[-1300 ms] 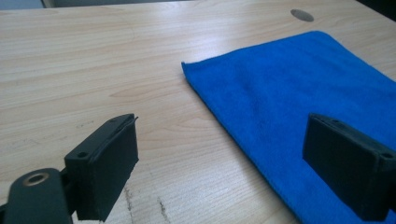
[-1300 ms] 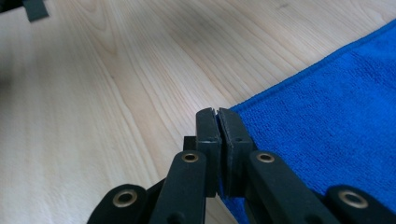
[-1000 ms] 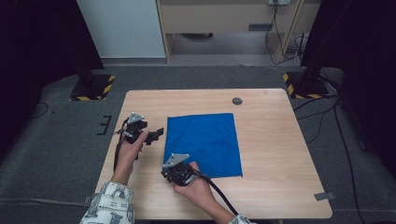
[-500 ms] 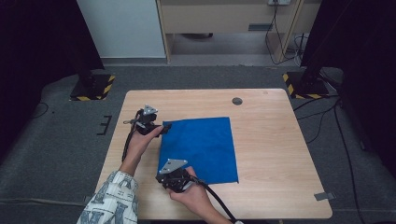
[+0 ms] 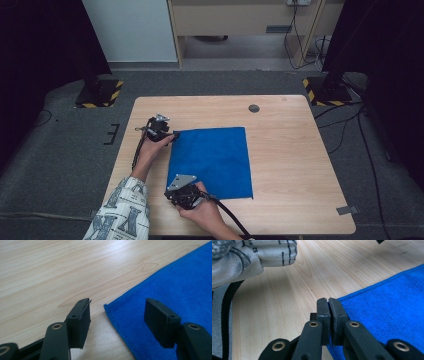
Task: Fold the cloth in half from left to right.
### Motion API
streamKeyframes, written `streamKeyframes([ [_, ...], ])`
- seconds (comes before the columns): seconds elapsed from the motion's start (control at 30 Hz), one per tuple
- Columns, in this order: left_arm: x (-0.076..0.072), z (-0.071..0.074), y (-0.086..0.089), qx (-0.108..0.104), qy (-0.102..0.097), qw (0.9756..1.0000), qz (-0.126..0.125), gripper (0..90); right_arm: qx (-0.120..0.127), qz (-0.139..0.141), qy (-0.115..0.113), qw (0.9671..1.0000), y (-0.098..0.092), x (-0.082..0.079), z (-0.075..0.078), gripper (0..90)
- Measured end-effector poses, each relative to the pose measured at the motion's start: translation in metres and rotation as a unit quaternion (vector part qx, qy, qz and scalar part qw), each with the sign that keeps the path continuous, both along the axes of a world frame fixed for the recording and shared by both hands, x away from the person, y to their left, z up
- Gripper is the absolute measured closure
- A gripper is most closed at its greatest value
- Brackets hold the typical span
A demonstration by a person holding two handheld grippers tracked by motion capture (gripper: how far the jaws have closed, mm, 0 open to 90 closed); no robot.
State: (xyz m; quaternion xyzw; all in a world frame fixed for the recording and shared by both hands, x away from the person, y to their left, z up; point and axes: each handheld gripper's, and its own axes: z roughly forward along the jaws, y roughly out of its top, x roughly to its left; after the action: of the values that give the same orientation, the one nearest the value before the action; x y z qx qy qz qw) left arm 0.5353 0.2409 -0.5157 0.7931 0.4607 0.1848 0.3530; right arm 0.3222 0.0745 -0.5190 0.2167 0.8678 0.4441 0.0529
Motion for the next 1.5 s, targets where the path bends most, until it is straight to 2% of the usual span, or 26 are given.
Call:
streamKeyframes([
  [0.03,0.001,0.001,-0.002,-0.001,-0.001,1.0,0.0,37.2,0.001,-0.002,0.002,1.0,-0.001,0.0,-0.001,87.7],
  [0.1,0.005,-0.001,-0.004,0.012,-0.005,0.9999,0.005,37.7,0.002,-0.005,0.004,1.0,-0.003,0.0,-0.002,87.6],
  [0.17,0.006,-0.002,-0.004,0.01,-0.005,0.9999,0.007,38.7,0.005,-0.006,0.01,0.9999,-0.005,0.0,-0.002,87.6],
  [0.2,0.007,-0.004,-0.002,0.007,-0.001,0.9999,0.01,38.7,0.005,-0.006,0.01,0.9999,-0.005,0.0,-0.002,87.6],
  [0.23,0.009,-0.008,0.0,0.004,0.007,0.9998,0.016,42.3,0.011,-0.004,0.016,0.9998,-0.005,-0.001,-0.002,87.5],
  [0.4,0.011,-0.013,0.003,0.009,0.011,0.9997,0.019,45.3,0.007,-0.001,0.015,0.9999,-0.004,-0.003,-0.002,87.6],
  [0.47,0.011,-0.014,0.004,0.001,0.011,0.9998,0.017,46.2,0.006,0.0,0.013,0.9999,-0.003,-0.004,-0.001,87.5],
  [0.53,0.011,-0.014,0.003,0.01,0.008,0.9999,0.012,49.0,0.007,-0.002,0.015,0.9999,-0.005,-0.005,0.001,87.5],
  [0.67,0.009,-0.013,-0.002,0.015,0.007,0.9999,-0.003,64.6,0.012,-0.005,0.016,0.9998,-0.006,-0.003,0.002,87.4],
  [0.7,0.009,-0.013,-0.003,0.013,0.008,0.9999,-0.007,64.6,0.015,-0.007,0.017,0.9997,-0.006,-0.003,0.002,87.4],
  [0.77,0.009,-0.013,-0.004,0.009,0.009,0.9999,-0.008,74.0,0.016,-0.008,0.017,0.9997,-0.005,-0.003,0.002,87.5],
  [0.83,0.01,-0.013,-0.004,0.006,0.011,0.9999,-0.005,76.8,0.015,-0.007,0.017,0.9997,-0.005,-0.003,0.002,87.5],
  [0.9,0.01,-0.013,-0.003,0.004,0.012,0.9999,-0.004,85.3,0.017,-0.009,0.016,0.9997,-0.006,-0.005,0.003,87.5],
  [1.0,0.01,-0.011,-0.001,-0.001,0.009,1.0,-0.002,88.3,0.019,-0.008,0.014,0.9997,-0.006,-0.005,0.004,87.4],
  [1.17,0.007,-0.003,0.0,-0.007,0.004,1.0,-0.003,89.1,0.027,-0.014,0.013,0.9995,-0.008,-0.006,0.007,87.5],
  [1.33,0.0,0.01,-0.003,-0.01,-0.002,0.9998,-0.015,89.5,0.028,-0.023,0.01,0.9993,-0.007,-0.01,0.008,87.6],
  [1.47,-0.004,0.021,-0.004,-0.006,-0.016,0.9995,-0.025,89.7,0.037,-0.026,0.005,0.999,-0.008,-0.012,0.013,87.7],
  [1.5,-0.005,0.025,-0.003,-0.012,-0.021,0.9995,-0.023,89.9,0.039,-0.027,0.001,0.9989,-0.008,-0.013,0.017,87.7],
])
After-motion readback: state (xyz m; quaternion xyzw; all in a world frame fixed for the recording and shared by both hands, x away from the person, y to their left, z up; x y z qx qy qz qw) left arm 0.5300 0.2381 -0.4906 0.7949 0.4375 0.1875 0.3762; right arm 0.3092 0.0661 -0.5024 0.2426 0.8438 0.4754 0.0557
